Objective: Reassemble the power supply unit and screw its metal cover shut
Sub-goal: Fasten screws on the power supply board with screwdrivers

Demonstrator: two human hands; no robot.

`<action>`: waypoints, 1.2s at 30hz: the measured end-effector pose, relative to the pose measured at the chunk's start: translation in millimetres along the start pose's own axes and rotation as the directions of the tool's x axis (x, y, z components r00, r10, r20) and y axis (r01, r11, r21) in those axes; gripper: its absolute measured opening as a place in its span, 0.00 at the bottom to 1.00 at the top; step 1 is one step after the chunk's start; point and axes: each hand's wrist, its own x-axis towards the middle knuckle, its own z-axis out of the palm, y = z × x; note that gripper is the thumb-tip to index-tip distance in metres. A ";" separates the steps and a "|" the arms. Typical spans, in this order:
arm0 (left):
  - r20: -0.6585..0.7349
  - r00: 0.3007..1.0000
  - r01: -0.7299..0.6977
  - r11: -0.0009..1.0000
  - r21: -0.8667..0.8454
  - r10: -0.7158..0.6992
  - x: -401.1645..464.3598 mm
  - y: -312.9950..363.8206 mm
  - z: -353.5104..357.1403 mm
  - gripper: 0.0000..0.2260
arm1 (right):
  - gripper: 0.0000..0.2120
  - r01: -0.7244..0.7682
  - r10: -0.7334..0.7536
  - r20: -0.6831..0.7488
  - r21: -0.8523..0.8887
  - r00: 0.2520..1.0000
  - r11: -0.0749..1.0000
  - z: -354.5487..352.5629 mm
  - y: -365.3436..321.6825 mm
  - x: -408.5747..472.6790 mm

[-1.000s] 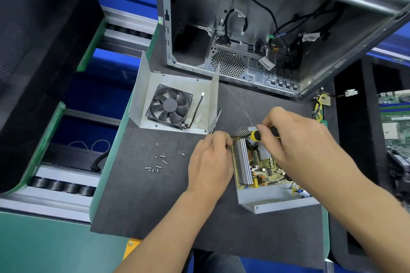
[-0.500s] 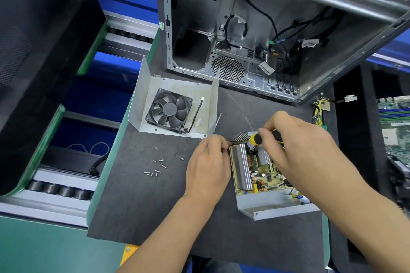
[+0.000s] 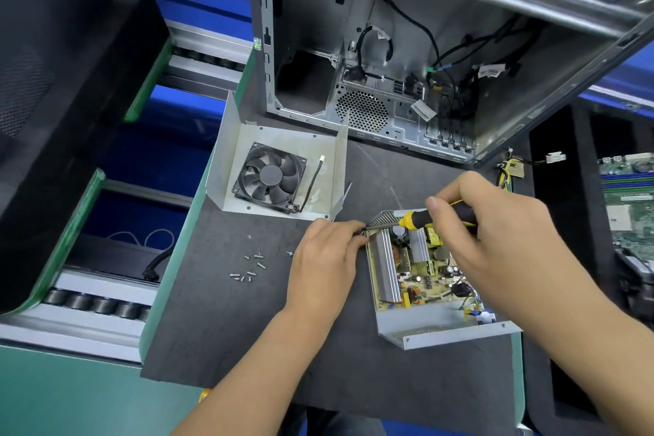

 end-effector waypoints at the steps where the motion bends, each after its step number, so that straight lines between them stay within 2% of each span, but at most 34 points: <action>1: -0.008 1.000 0.000 1.000 -0.005 0.000 0.6 -0.7 -0.3 0.05 | 0.09 -0.006 0.006 -0.009 0.015 1.000 1.000 -0.7 0.9 -0.8; 17: 0.003 0.999 0.038 0.995 -0.088 -0.038 5.9 -2.6 -8.6 0.03 | 0.08 -0.072 0.076 -0.030 0.115 0.997 0.991 -2.8 9.2 -2.7; 36: -0.003 1.000 0.029 0.998 -0.064 -0.029 5.2 -4.1 -7.9 0.03 | 0.09 -0.128 0.128 0.007 0.139 0.992 0.982 0.7 10.1 -1.8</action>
